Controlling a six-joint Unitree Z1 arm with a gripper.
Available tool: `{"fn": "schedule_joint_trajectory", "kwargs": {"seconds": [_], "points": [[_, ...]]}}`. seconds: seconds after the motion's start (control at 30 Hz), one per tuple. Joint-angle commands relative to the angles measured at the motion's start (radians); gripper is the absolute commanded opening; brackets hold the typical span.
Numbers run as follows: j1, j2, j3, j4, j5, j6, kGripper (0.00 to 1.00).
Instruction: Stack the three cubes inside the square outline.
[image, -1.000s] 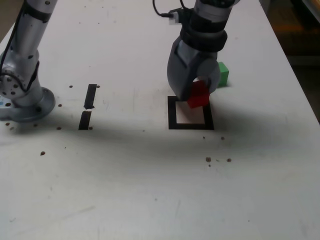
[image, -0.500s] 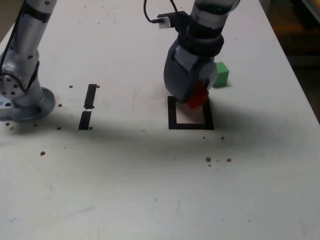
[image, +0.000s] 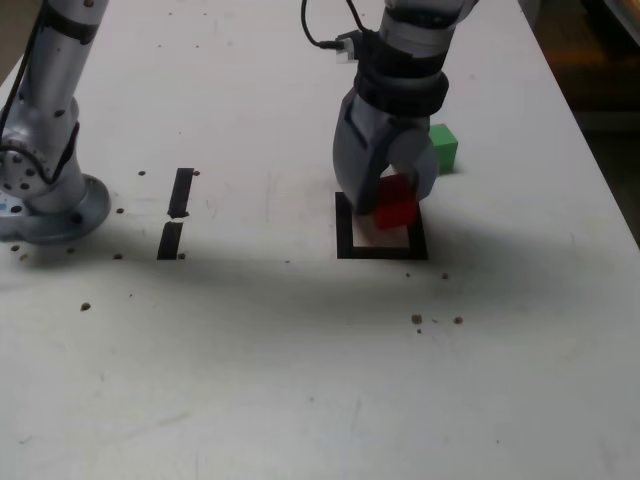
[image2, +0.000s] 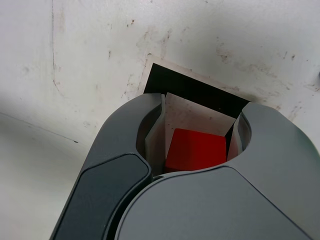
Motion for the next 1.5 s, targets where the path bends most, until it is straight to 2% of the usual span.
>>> {"fn": "schedule_joint_trajectory", "kwargs": {"seconds": [0.0, 0.23, 0.4, 0.63, 1.07, 1.23, 1.47], "points": [[0.0, -0.004, 0.007, 0.004, 0.005, 0.018, 0.16], [0.008, -0.005, 0.019, 0.025, 0.038, 0.098, 0.16], [0.009, -0.003, 0.017, 0.03, 0.04, 0.13, 0.17], [0.009, 0.004, 0.019, 0.02, 0.041, 0.131, 0.26], [0.009, 0.034, 0.022, -0.007, 0.043, 0.141, 0.28], [0.009, 0.021, 0.023, -0.004, 0.043, 0.14, 0.42], [0.008, -0.016, 0.049, -0.009, 0.045, 0.122, 0.83]]}}
